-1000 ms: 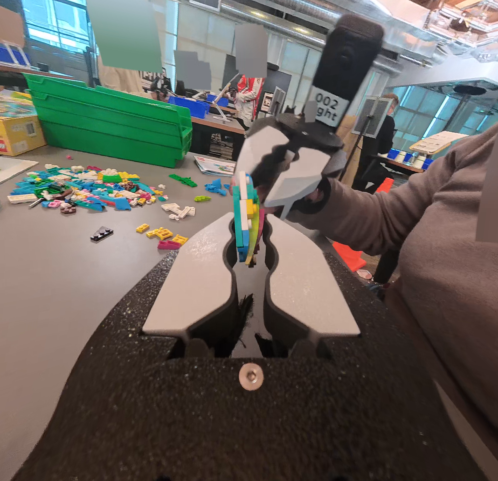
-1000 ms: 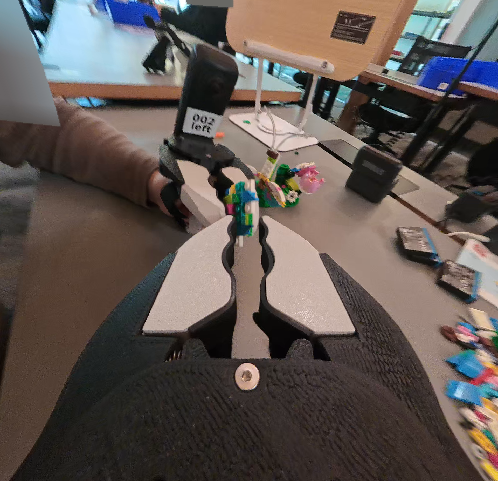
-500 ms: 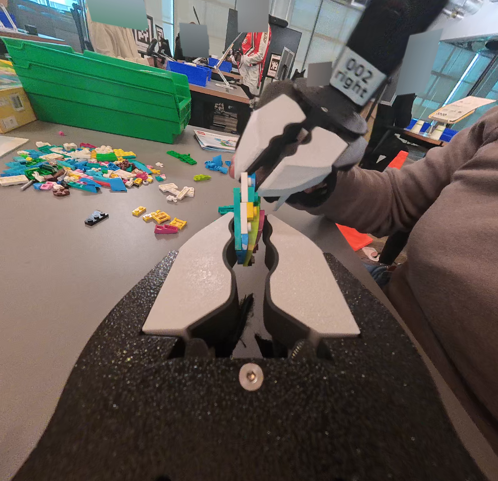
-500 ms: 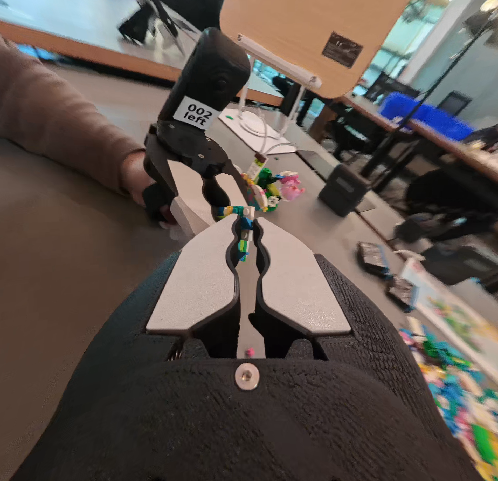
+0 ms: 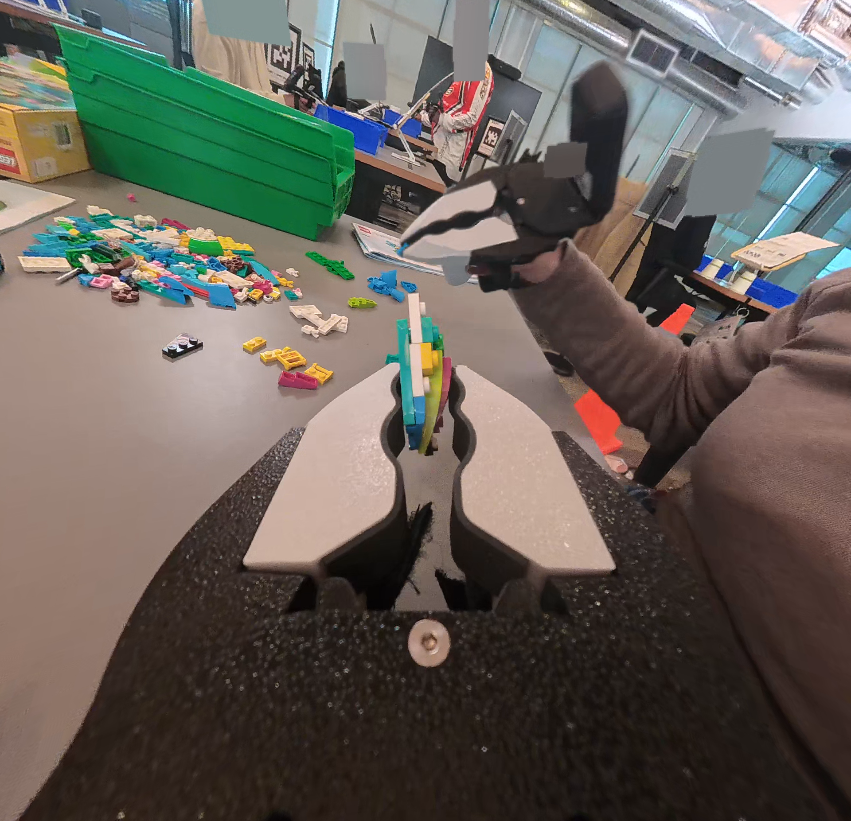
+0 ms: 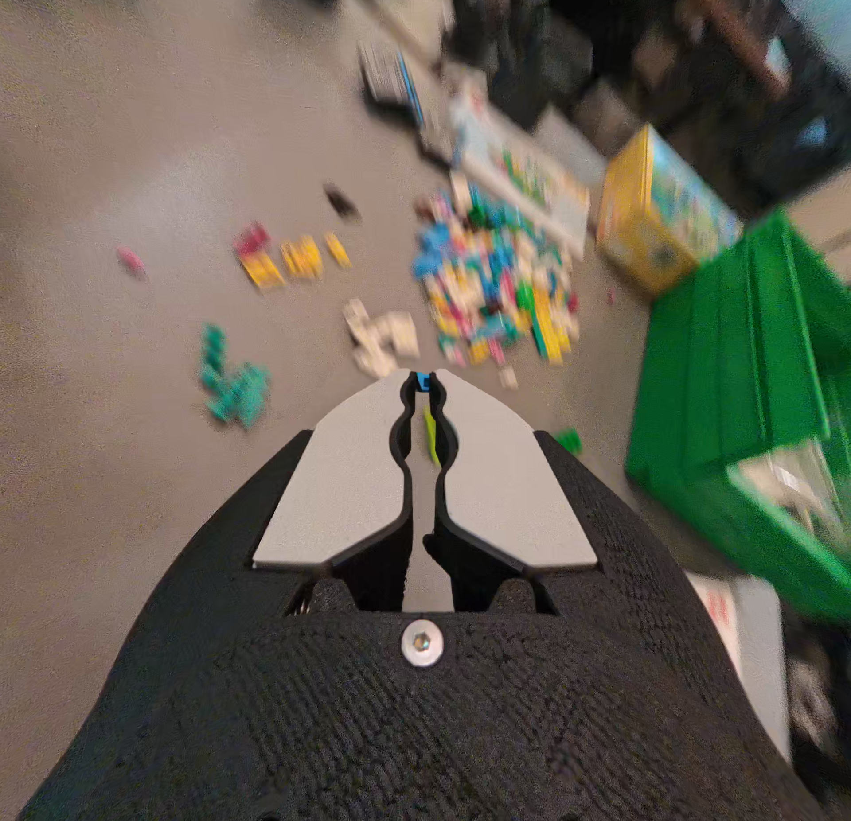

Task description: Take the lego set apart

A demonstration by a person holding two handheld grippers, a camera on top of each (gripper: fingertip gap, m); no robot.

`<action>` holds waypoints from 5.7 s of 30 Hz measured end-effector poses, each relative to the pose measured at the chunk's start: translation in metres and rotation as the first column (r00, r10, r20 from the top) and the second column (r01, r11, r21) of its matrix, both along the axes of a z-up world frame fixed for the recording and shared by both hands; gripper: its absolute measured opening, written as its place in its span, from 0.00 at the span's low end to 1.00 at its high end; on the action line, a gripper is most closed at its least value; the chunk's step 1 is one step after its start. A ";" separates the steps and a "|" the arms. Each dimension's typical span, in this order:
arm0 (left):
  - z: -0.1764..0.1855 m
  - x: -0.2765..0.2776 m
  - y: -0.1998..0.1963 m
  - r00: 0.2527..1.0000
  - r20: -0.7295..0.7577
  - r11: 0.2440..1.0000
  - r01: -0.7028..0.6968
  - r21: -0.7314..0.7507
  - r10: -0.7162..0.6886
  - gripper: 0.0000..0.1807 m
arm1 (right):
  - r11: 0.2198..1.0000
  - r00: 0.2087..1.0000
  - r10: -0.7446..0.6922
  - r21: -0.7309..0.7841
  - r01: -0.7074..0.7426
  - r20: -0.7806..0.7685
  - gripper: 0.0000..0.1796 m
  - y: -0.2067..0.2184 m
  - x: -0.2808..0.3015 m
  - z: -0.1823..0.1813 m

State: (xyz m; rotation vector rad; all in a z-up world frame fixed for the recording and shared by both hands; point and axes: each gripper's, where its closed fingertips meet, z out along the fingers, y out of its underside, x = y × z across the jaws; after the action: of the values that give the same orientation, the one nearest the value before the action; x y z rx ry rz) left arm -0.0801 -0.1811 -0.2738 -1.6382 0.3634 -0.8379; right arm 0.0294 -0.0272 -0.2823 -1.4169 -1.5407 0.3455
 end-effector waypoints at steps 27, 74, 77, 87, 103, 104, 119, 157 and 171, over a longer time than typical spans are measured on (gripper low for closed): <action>-0.004 0.009 -0.004 0.996 0.003 0.996 0.084 -0.040 -0.084 0.09 | 0.979 0.916 -0.156 -0.065 0.193 0.370 0.20 0.060 0.083 -0.071; 0.002 0.009 -0.010 0.993 0.033 0.994 0.112 0.005 -0.112 0.09 | 0.779 0.759 0.497 -0.168 -0.604 -0.421 0.02 -0.166 -0.109 0.017; 0.000 0.005 -0.006 0.998 0.023 0.998 0.058 -0.009 -0.058 0.09 | 0.839 0.777 0.504 0.002 -0.544 -0.376 0.02 -0.163 -0.111 0.019; 0.002 0.002 -0.005 0.998 0.050 0.999 0.049 -0.012 -0.048 0.09 | 0.864 0.782 0.476 0.046 -0.501 -0.402 0.02 -0.152 -0.102 0.028; -0.015 -0.010 0.006 0.999 -0.015 0.991 -0.052 -0.122 0.051 0.09 | 0.965 0.973 0.084 -0.227 -0.134 -0.216 0.02 -0.021 0.001 0.013; -0.015 -0.010 0.006 0.999 -0.018 0.991 -0.051 -0.124 0.049 0.09 | 0.969 0.988 0.020 -0.240 -0.056 -0.152 0.02 -0.002 0.020 0.005; -0.024 -0.021 0.013 0.993 -0.001 0.970 -0.119 -0.212 0.122 0.09 | 0.989 0.987 -0.070 -0.118 0.087 0.142 0.23 0.046 0.074 -0.040; -0.060 -0.038 -0.004 0.614 -0.789 0.945 -0.261 -0.198 0.004 0.29 | 0.884 0.965 -0.014 -0.448 0.133 0.260 0.25 -0.052 -0.039 -0.078; -0.035 0.003 -0.001 0.795 -0.607 0.995 -0.070 -0.070 0.013 0.27 | 0.916 0.931 0.364 -0.193 -0.352 0.029 0.06 -0.111 -0.076 -0.030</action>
State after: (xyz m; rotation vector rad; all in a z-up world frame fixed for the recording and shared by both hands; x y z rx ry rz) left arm -0.0767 -0.1821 -0.3085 -1.9734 0.7429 -0.2668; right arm -0.0466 -0.1386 -0.3122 -1.2889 -1.8652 0.6862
